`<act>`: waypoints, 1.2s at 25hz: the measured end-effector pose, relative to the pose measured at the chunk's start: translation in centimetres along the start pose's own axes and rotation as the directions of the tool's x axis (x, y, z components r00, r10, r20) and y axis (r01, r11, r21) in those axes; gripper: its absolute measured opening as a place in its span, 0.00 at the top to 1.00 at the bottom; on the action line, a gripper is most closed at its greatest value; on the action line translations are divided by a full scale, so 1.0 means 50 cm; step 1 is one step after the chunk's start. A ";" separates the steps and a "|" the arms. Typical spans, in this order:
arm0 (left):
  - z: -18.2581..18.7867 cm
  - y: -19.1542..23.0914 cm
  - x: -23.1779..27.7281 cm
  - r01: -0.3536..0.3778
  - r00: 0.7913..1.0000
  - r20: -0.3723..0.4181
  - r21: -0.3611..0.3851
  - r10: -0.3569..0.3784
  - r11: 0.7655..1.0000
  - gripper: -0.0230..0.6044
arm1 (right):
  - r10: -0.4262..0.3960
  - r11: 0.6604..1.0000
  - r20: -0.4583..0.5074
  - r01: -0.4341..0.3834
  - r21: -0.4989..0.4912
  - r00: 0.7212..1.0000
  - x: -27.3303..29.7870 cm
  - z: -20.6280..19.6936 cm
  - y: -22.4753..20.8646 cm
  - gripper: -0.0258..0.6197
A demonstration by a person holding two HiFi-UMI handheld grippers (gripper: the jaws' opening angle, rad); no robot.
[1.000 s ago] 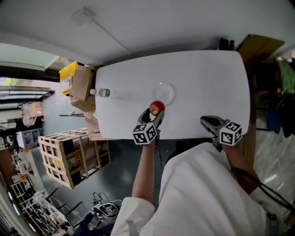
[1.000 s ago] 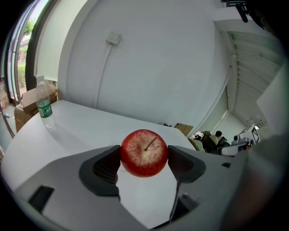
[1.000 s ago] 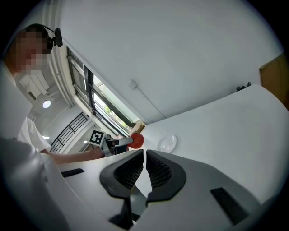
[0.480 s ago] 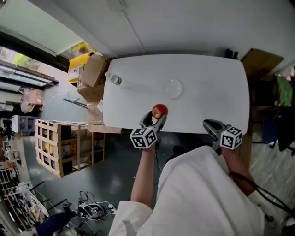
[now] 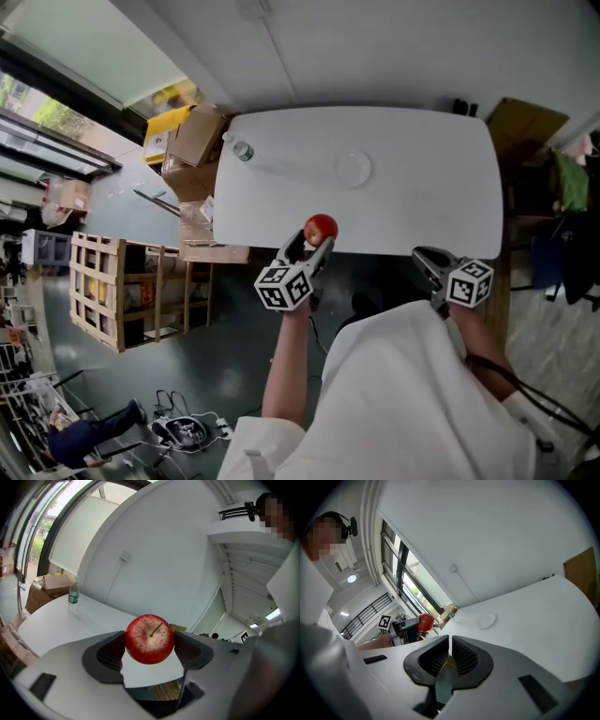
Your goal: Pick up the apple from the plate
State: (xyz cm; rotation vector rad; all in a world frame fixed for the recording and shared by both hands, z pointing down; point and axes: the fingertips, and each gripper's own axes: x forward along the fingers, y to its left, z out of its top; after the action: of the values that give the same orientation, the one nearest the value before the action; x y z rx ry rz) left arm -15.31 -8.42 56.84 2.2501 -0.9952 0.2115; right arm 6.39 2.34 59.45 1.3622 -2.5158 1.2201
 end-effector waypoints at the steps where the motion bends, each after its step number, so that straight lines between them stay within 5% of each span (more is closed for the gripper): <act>1: -0.002 -0.006 -0.011 0.005 1.000 0.002 -0.001 -0.005 1.000 0.44 | -0.006 1.000 0.003 0.006 -0.001 1.000 -0.009 -0.005 0.003 0.89; 8: -0.032 -0.043 -0.059 0.000 1.000 0.009 -0.021 0.000 1.000 0.44 | -0.033 0.999 0.013 0.033 0.015 0.999 -0.069 -0.020 -0.006 0.89; 20: -0.088 -0.133 -0.075 -0.032 0.995 0.087 -0.092 0.040 0.995 0.44 | 0.038 0.991 -0.031 -0.042 -0.126 0.999 -0.101 0.043 -0.043 0.89; 30: -0.104 -0.171 -0.066 -0.040 0.994 0.095 -0.099 0.050 0.994 0.44 | 0.071 0.989 -0.025 -0.073 -0.127 0.997 -0.106 0.056 -0.062 0.89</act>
State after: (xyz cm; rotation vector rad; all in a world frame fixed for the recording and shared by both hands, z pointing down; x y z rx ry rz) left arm -10.96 1.03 55.23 2.1690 -1.0849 0.0716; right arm 12.77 3.24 57.49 1.2350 -2.6000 1.0568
